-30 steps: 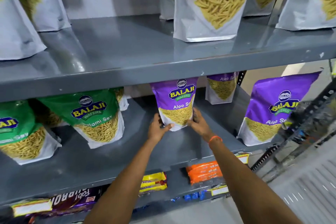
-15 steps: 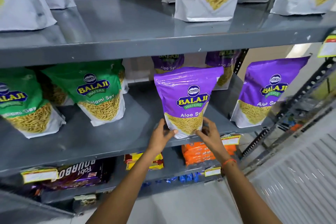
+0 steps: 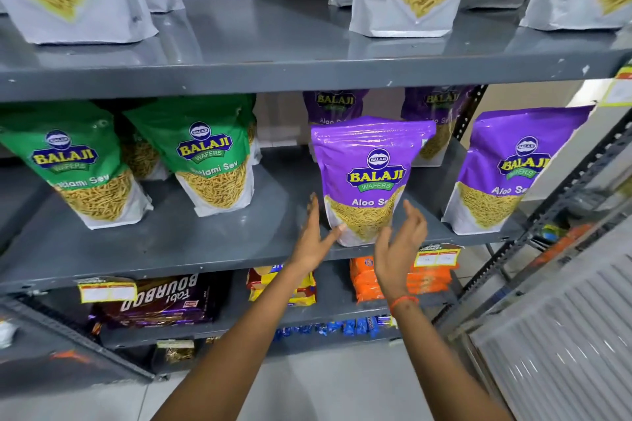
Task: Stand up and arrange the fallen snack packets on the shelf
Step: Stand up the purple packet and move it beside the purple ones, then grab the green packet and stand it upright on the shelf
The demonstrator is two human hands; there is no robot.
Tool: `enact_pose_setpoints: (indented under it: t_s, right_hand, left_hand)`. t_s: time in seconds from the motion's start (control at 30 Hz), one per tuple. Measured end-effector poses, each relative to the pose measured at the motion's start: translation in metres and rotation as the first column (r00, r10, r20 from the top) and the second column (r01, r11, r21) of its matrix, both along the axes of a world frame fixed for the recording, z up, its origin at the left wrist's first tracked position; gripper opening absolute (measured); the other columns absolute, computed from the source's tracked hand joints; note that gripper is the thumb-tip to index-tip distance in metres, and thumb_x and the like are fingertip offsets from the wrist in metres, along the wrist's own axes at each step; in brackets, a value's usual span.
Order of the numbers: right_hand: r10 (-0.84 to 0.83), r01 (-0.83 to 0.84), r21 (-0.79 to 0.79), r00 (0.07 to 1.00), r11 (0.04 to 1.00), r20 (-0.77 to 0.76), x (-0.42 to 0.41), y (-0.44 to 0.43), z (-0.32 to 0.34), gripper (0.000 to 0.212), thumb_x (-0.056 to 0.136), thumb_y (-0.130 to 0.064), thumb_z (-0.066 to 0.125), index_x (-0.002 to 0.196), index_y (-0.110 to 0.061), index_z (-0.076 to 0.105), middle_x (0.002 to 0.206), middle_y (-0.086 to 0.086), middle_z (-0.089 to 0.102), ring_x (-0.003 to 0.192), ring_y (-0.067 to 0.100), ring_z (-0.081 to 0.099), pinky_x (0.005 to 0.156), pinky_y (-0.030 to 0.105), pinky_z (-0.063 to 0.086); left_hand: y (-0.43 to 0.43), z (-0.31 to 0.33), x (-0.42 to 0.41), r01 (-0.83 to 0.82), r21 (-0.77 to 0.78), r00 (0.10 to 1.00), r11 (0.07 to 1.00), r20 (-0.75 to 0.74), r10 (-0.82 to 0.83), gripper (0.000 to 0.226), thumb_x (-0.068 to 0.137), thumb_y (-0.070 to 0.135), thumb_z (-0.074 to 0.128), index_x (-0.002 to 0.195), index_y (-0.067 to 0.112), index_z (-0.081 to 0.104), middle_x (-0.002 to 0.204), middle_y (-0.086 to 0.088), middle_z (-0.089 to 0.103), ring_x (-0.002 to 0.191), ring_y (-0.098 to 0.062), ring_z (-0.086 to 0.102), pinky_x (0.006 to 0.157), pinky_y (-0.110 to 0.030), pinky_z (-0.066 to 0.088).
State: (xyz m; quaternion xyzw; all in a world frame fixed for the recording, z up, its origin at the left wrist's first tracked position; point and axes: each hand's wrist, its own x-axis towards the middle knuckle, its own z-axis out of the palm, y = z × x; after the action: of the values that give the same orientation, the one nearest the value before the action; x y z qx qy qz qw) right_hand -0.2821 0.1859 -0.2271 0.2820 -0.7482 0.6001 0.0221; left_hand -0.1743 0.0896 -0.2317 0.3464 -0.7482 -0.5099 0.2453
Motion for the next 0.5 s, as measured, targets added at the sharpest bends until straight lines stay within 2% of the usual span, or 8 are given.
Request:
enact_pose_setpoints:
  t_s: [0.07, 0.13, 0.27, 0.33, 0.4, 0.47, 0.5]
  right_hand:
    - [0.025, -0.034, -0.087, 0.995, 0.996, -0.099, 0.030, -0.008, 0.015, 0.054, 0.077, -0.011, 0.040, 0.130, -0.006, 0.042, 0.133, 0.018, 0.043, 0.128, 0.020, 0.034, 0.110, 0.026, 0.026]
    - [0.090, -0.108, -0.105, 0.982, 0.989, -0.166, 0.054, -0.025, 0.023, 0.053, 0.081, -0.012, 0.039, 0.134, -0.008, 0.039, 0.139, 0.015, 0.040, 0.133, 0.014, 0.030, 0.115, 0.022, 0.020]
    - [0.184, -0.213, -0.074, 0.942, 0.974, -0.282, 0.095, -0.072, 0.035, 0.052, 0.088, -0.015, 0.040, 0.139, -0.008, 0.033, 0.146, 0.014, 0.036, 0.137, 0.016, 0.027, 0.116, 0.025, 0.019]
    - [0.223, -0.253, -0.061, 0.925, 0.965, -0.308, 0.119, -0.099, 0.036, 0.053, 0.087, -0.013, 0.043, 0.138, -0.006, 0.034, 0.146, 0.014, 0.036, 0.136, 0.018, 0.028, 0.117, 0.023, 0.018]
    - [0.283, -0.306, -0.022, 0.904, 0.952, -0.320, 0.137, -0.126, 0.031, 0.057, 0.084, -0.010, 0.048, 0.139, -0.004, 0.033, 0.146, 0.012, 0.035, 0.136, 0.019, 0.028, 0.117, 0.020, 0.016]
    - [0.393, -0.390, 0.062, 0.888, 0.919, -0.240, 0.149, -0.160, 0.022, 0.066, 0.081, -0.009, 0.053, 0.141, -0.003, 0.027, 0.148, 0.011, 0.032, 0.138, 0.020, 0.024, 0.117, 0.015, 0.010]
    - [0.456, -0.444, 0.112, 0.880, 0.889, -0.135, 0.150, -0.177, 0.018, 0.071, 0.080, -0.008, 0.056, 0.142, -0.001, 0.022, 0.150, 0.014, 0.029, 0.140, 0.023, 0.021, 0.118, 0.019, 0.010]
  left_hand:
    - [0.000, 0.012, 0.010, -0.109, -0.187, 0.993, 0.976, -0.063, 0.099, 0.079, 0.089, 0.037, 0.050, 0.146, 0.018, -0.001, 0.159, 0.000, -0.001, 0.146, -0.014, 0.001, 0.119, -0.040, 0.007]
    - [-0.008, 0.024, 0.028, -0.212, -0.332, 0.975, 0.919, -0.129, 0.178, 0.073, 0.091, 0.037, 0.045, 0.145, 0.019, 0.000, 0.155, 0.007, -0.002, 0.145, -0.009, 0.001, 0.118, -0.035, 0.004]
    - [-0.048, 0.024, 0.080, -0.330, -0.494, 0.944, 0.804, -0.182, 0.276, 0.068, 0.090, 0.050, 0.032, 0.142, 0.024, -0.004, 0.153, 0.009, 0.000, 0.140, 0.008, -0.006, 0.116, -0.013, -0.003]
    - [-0.074, 0.021, 0.112, -0.408, -0.471, 0.913, 0.782, -0.207, 0.351, 0.072, 0.087, 0.058, 0.028, 0.141, 0.026, -0.005, 0.153, 0.006, 0.000, 0.142, 0.000, -0.003, 0.115, -0.009, -0.004]
    - [-0.099, 0.015, 0.139, -0.472, -0.377, 0.881, 0.797, -0.216, 0.420, 0.081, 0.081, 0.068, 0.028, 0.141, 0.027, -0.006, 0.154, 0.004, -0.002, 0.144, -0.009, 0.001, 0.116, -0.014, -0.003]
    - [-0.126, 0.006, 0.161, -0.508, -0.256, 0.860, 0.822, -0.207, 0.467, 0.099, 0.073, 0.076, 0.032, 0.145, 0.018, -0.003, 0.157, -0.003, -0.002, 0.143, -0.012, 0.001, 0.116, -0.022, 0.001]
    - [-0.139, 0.003, 0.169, -0.495, -0.193, 0.866, 0.847, -0.192, 0.462, 0.105, 0.070, 0.076, 0.036, 0.145, 0.014, -0.002, 0.158, -0.006, -0.001, 0.143, -0.013, 0.000, 0.116, -0.025, 0.003]
